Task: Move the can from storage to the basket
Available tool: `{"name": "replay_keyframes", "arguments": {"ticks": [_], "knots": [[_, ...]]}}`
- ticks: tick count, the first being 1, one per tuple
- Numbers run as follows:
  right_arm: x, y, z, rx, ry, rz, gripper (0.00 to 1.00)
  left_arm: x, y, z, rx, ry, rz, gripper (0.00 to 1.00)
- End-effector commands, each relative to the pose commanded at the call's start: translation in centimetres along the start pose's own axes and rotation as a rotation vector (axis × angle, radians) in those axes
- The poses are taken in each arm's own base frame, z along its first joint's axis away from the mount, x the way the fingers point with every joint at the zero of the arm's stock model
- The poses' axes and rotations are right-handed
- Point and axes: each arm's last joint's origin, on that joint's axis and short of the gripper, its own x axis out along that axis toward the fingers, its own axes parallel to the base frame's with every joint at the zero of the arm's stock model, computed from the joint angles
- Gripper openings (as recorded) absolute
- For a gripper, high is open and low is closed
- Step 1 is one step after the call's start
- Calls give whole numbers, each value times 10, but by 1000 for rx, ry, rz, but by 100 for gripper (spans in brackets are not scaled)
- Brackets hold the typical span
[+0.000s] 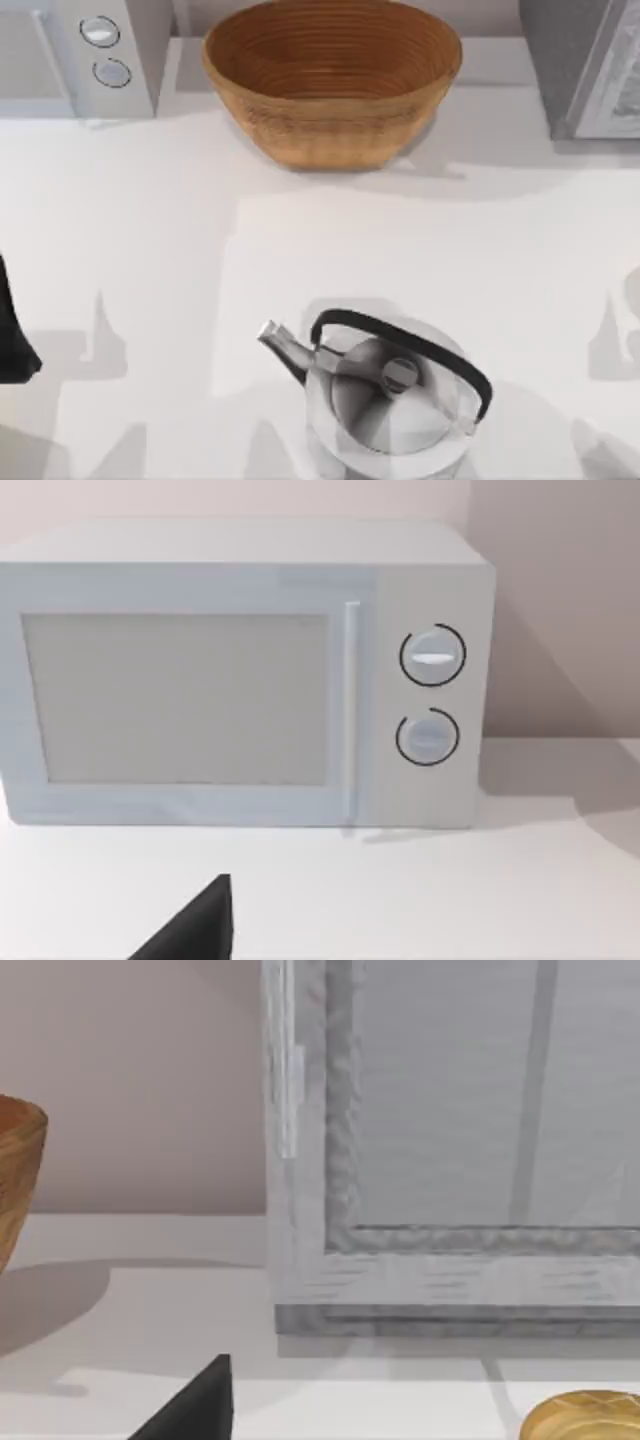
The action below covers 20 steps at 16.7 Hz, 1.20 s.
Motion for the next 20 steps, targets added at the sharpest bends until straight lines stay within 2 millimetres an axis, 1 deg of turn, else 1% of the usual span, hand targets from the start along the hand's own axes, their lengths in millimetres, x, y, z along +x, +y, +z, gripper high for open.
{"name": "replay_keyframes", "arguments": {"ticks": [2, 4, 5, 7, 10, 13, 17, 20], "knots": [[0, 0, 0, 0, 0, 0, 100, 0, 0, 0, 0, 0, 0, 100], [0, 0, 8, 1, 2, 2, 100, 0, 0, 0, 0, 0, 0, 100], [0, 1, 16, 1, 4, 3, 100, 0, 0, 0, 0, 0, 0, 100], [0, 2, 41, 2, 6, 4, 100, 0, 0, 0, 0, 0, 0, 100], [6, 4, 94, 3, 7, 3, 100, 0, 0, 0, 0, 0, 0, 100], [20, 8, 157, 3, 10, 0, 100, 0, 0, 0, 0, 0, 0, 100], [57, 17, 238, 1, 20, -3, 100, 0, 0, 0, 0, 0, 0, 100], [89, 27, 287, 0, 17, -3, 100, 0, 0, 0, 0, 0, 0, 100]]}}
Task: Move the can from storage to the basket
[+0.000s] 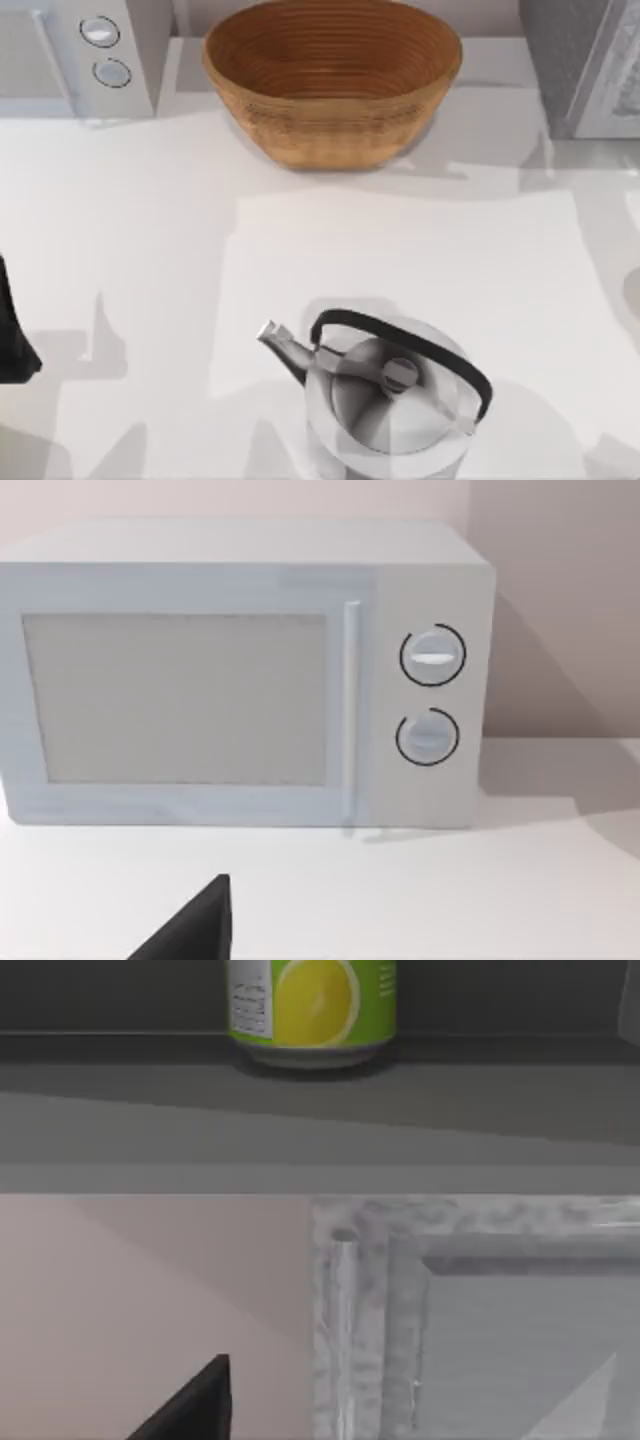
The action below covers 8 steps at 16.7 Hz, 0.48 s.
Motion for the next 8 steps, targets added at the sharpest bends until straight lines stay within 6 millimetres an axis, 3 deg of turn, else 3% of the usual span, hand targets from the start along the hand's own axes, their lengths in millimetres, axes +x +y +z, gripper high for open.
{"name": "replay_keyframes", "arguments": {"ticks": [4, 8], "knots": [[36, 13, 44, 0, -13, 2, 100, 0, 0, 0, 0, 0, 0, 100], [58, 21, 62, 0, -17, 3, 100, 0, 0, 0, 0, 0, 0, 100]]}}
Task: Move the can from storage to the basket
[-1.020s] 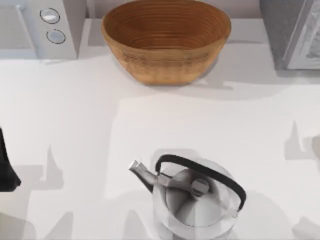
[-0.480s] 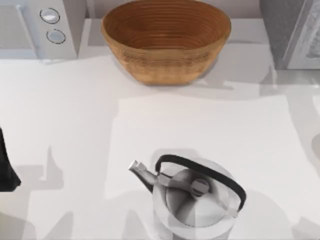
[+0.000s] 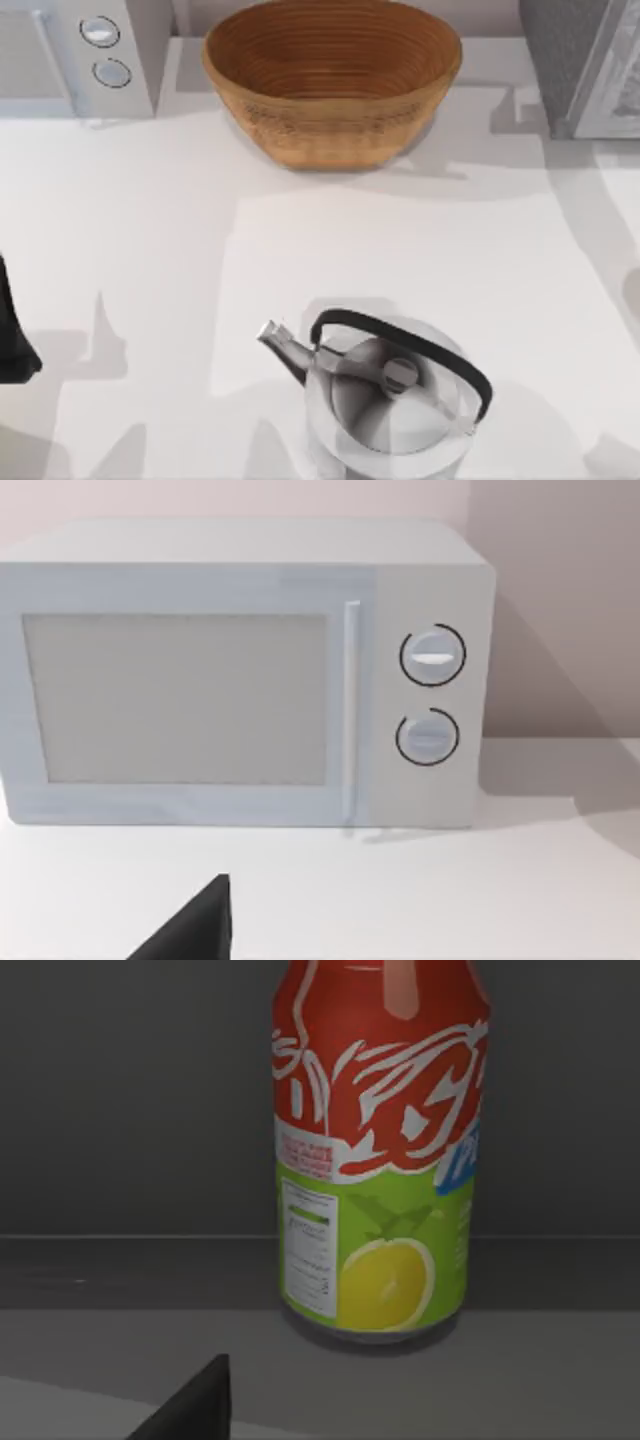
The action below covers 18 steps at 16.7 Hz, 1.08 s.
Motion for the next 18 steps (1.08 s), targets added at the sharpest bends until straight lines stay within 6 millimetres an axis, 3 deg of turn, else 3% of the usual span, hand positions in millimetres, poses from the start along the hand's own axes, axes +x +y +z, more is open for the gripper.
{"name": "replay_keyframes", "arguments": {"ticks": [8, 15, 18], "knots": [[6, 1, 3, 1, -6, -1, 100, 0, 0, 0, 0, 0, 0, 100], [75, 13, -1, -2, -6, -7, 100, 0, 0, 0, 0, 0, 0, 100], [84, 14, -2, -2, -9, -8, 100, 0, 0, 0, 0, 0, 0, 100]]}}
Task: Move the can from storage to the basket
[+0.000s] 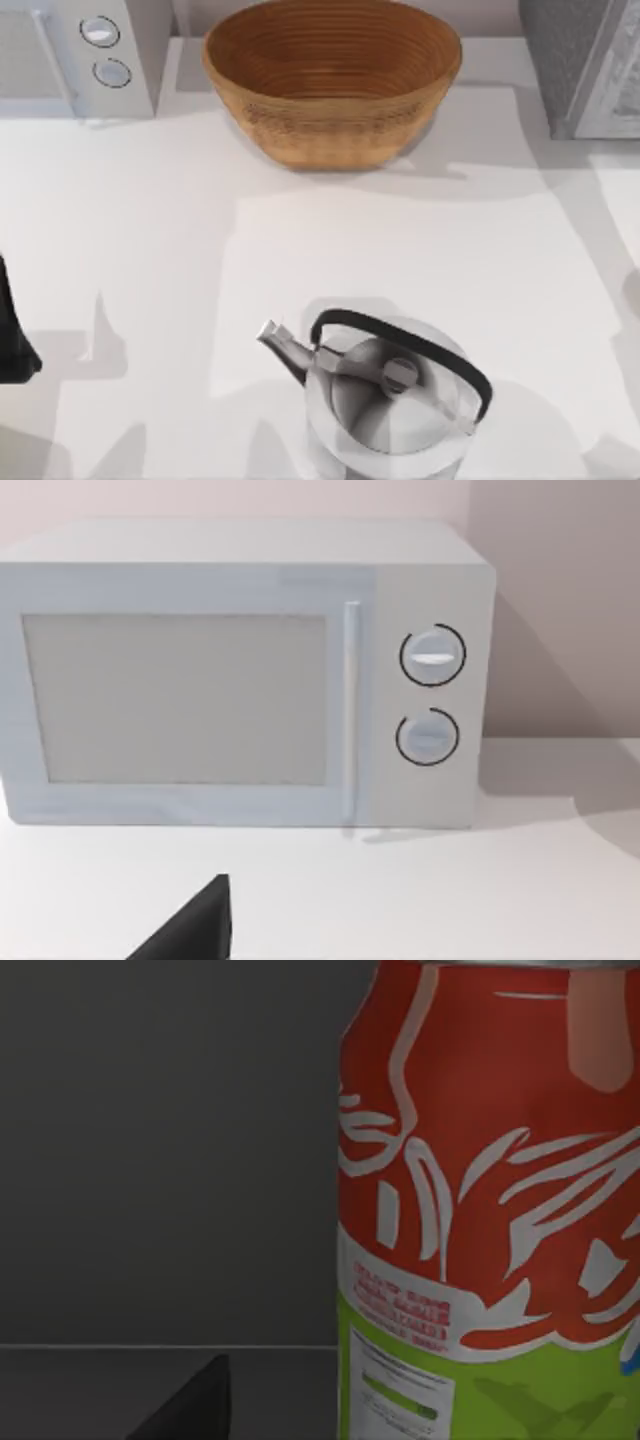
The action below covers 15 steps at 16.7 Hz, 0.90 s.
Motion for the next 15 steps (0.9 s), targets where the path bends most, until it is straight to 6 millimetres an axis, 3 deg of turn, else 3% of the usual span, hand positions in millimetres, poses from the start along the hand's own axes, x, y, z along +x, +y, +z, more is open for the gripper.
{"name": "replay_keyframes", "arguments": {"ticks": [5, 15], "knots": [[2, 1, 0, 0, 3, 2, 100, 0, 0, 0, 0, 0, 0, 100], [59, 0, 0, 0, 0, 0, 100, 0, 0, 0, 0, 0, 0, 100]]}}
